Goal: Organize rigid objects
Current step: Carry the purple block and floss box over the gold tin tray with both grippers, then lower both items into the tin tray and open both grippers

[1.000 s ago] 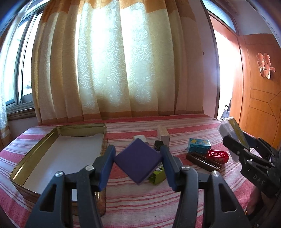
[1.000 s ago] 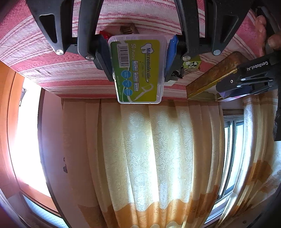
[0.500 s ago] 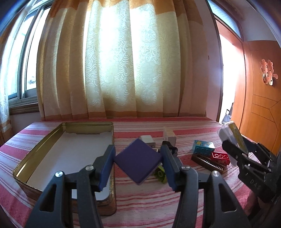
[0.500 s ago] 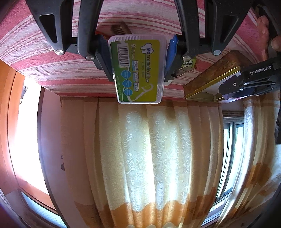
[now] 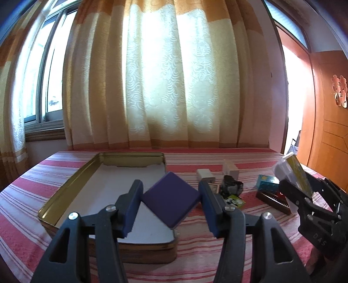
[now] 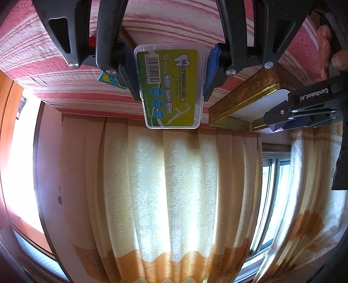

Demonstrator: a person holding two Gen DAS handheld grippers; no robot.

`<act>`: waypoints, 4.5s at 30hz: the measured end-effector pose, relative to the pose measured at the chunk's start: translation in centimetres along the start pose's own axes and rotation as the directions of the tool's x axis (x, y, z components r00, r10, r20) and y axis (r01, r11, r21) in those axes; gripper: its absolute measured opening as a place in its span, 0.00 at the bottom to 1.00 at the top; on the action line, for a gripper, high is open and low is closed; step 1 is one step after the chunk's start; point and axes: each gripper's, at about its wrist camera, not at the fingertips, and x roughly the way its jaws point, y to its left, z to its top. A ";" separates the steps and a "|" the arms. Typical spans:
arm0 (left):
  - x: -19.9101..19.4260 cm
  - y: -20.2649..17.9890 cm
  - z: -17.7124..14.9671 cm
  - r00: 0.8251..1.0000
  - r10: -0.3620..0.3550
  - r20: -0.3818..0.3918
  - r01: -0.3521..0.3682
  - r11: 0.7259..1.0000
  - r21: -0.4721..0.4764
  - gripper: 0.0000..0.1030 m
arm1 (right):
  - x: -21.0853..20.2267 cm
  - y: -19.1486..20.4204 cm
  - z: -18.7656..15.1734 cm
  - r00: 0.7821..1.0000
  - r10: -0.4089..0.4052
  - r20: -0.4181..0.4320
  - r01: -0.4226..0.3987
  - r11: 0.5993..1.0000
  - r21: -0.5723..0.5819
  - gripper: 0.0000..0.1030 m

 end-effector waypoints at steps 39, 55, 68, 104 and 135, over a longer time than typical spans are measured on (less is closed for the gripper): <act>-1.0 6.3 -0.6 0.995 0.100 0.004 -0.099 0.992 -0.078 0.51 | 1.6 9.0 0.3 0.988 0.152 -0.036 -0.156 0.977 -0.146 0.54; -1.1 8.6 -0.5 0.990 0.141 -0.013 -0.142 0.985 -0.094 0.51 | 2.0 10.9 0.3 0.976 0.210 -0.053 -0.216 0.963 -0.164 0.54; 0.0 10.0 0.1 0.987 0.138 -0.076 -0.145 0.985 -0.094 0.51 | 3.3 12.2 0.8 0.953 0.268 -0.138 -0.287 0.946 -0.147 0.54; 15.3 13.4 6.8 0.882 0.120 -0.456 -0.132 0.991 0.005 0.51 | 22.5 13.7 6.8 0.846 0.222 -0.485 -0.284 0.957 -0.057 0.54; 4.7 0.6 0.5 0.965 -0.088 -0.247 0.081 0.996 -0.038 0.97 | 4.0 -2.9 1.8 0.943 0.113 -0.312 -0.083 0.991 0.107 0.79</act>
